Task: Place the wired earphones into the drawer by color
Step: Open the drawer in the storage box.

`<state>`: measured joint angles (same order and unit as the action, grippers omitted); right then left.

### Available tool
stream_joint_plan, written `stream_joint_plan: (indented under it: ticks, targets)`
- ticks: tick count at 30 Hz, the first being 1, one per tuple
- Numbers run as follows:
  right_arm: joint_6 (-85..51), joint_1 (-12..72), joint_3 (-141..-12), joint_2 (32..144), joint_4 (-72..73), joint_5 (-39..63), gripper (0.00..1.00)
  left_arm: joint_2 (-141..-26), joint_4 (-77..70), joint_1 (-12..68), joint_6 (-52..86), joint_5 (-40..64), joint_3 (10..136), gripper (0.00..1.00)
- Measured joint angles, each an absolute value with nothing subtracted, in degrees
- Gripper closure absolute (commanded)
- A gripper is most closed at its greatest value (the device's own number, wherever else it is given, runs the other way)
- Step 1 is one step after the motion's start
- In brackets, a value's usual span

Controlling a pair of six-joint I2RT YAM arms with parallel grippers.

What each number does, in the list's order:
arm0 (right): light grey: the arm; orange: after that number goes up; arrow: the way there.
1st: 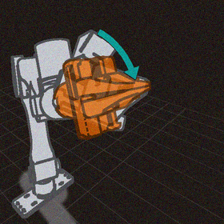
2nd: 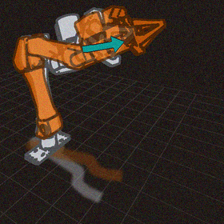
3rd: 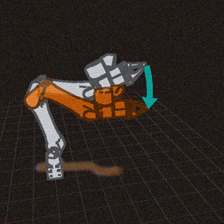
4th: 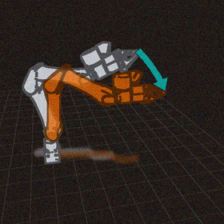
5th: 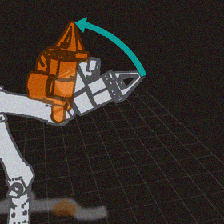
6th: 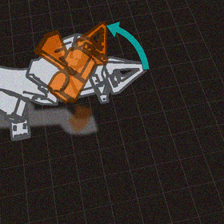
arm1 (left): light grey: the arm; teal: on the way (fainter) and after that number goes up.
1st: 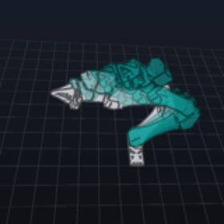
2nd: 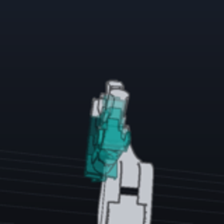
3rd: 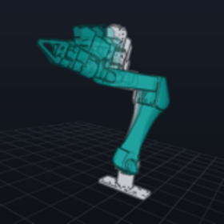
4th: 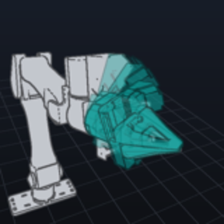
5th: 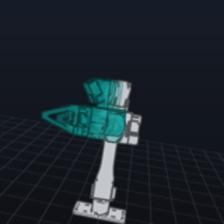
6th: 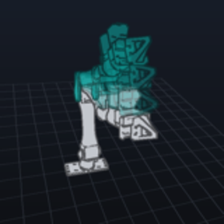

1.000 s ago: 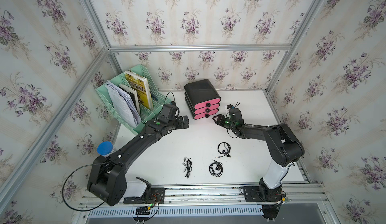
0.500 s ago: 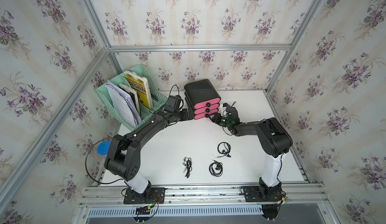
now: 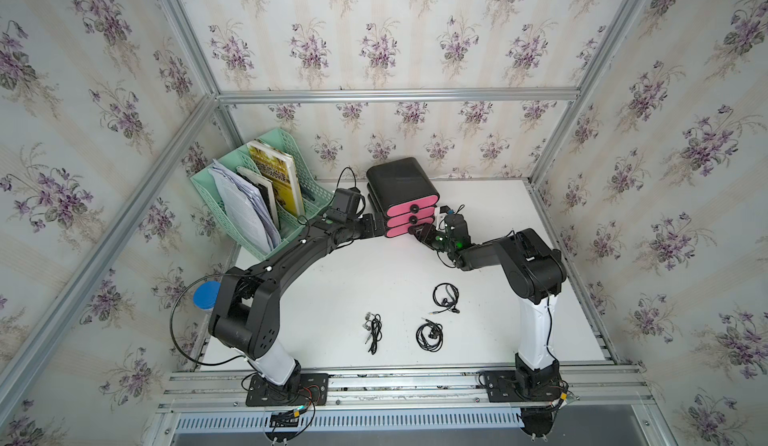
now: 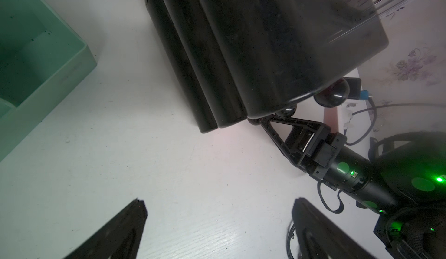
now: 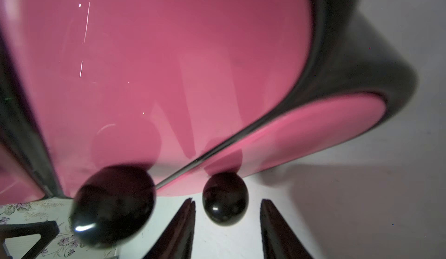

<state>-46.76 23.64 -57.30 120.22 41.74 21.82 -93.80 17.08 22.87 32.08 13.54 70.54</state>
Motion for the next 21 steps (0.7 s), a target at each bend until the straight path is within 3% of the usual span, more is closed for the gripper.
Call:
stream_joint_plan:
  ticks: [21]
  targets:
    - [-49.28, 24.03, -58.26, 122.93, 44.69, 21.06, 0.66, -86.59, 17.3, 22.87, 32.56, 13.67, 64.51, 0.01]
